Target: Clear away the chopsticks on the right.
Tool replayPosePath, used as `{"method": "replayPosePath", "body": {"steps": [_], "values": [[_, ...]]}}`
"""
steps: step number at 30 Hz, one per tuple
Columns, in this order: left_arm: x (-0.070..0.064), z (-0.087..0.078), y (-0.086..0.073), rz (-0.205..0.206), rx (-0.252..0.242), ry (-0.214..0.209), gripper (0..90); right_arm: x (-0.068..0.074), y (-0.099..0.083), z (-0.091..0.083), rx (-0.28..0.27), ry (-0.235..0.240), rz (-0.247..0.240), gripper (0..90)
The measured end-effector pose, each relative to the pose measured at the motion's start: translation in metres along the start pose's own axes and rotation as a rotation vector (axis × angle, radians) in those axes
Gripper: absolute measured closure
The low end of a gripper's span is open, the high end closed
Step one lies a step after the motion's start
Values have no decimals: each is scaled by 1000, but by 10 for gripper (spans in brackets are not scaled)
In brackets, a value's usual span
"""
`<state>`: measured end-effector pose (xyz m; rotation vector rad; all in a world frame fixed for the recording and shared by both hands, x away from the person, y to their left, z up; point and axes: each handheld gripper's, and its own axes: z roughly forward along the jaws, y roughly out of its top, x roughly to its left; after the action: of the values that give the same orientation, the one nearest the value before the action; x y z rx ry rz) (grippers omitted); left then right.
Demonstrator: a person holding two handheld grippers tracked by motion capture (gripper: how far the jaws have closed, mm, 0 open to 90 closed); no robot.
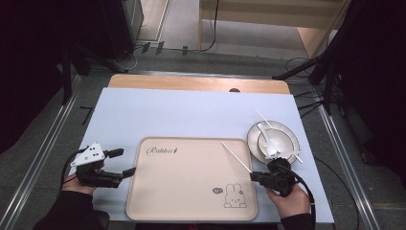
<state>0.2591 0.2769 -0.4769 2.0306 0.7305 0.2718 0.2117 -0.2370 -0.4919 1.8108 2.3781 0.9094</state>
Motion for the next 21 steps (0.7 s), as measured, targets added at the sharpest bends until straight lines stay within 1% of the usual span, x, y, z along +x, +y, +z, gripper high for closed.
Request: {"method": "replayPosePath", "body": {"steps": [1,2,3,4,6,8,11,13,15,16,17,21], "values": [[0,0,0,0,0,-2,163,3,-3,8,13,5,2,844],[0,0,0,0,1,-3,163,3,-3,8,13,5,2,844],[0,1,0,2,1,-5,164,4,-5,12,22,4,-3,843],[0,1,0,2,3,-10,164,8,-5,20,27,-2,1,842],[0,1,0,5,5,-13,163,10,-5,23,30,-3,1,842],[0,1,0,7,1,-11,164,14,-5,30,30,-5,-9,841],[0,1,0,3,0,-9,164,15,-5,34,27,0,-2,840],[0,1,0,4,2,-13,163,16,-4,35,17,-1,-22,838],[0,1,0,9,6,-14,164,18,-4,36,7,-5,-25,836],[-1,1,0,10,7,-12,164,18,-4,37,5,-4,-37,835],[-1,1,0,10,6,-13,163,18,-4,37,-5,-1,-35,832],[0,1,0,7,9,-14,164,19,-4,38,-8,13,-34,787]]}}
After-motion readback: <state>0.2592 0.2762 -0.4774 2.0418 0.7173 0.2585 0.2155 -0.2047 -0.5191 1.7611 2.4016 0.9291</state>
